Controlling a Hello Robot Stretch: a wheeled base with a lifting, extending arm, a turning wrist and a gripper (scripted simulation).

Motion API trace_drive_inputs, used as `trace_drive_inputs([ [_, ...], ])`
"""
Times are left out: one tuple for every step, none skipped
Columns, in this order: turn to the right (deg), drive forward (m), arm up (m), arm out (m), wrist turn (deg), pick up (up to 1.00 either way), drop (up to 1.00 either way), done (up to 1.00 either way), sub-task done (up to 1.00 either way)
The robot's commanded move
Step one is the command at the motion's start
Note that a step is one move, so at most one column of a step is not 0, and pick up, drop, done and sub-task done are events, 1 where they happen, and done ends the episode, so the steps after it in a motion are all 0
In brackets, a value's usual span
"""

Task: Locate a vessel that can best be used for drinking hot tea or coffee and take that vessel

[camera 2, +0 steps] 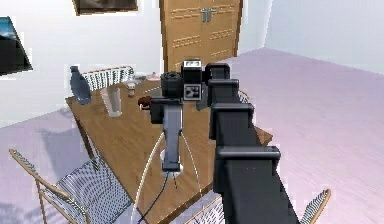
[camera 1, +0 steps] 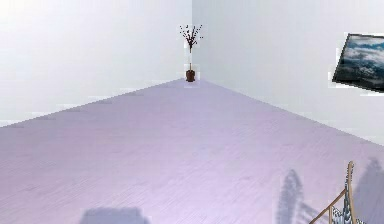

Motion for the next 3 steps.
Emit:
trace_drive_inputs([
  [0.0, 0.00, 0.00, 0.00, 45.0, 0.00, 0.00, 0.00, 0.00],
  [0.0, 0.00, 0.00, 0.00, 45.0, 0.00, 0.00, 0.00, 0.00],
  [0.0, 0.00, 0.00, 0.00, 45.0, 0.00, 0.00, 0.00, 0.00],
])
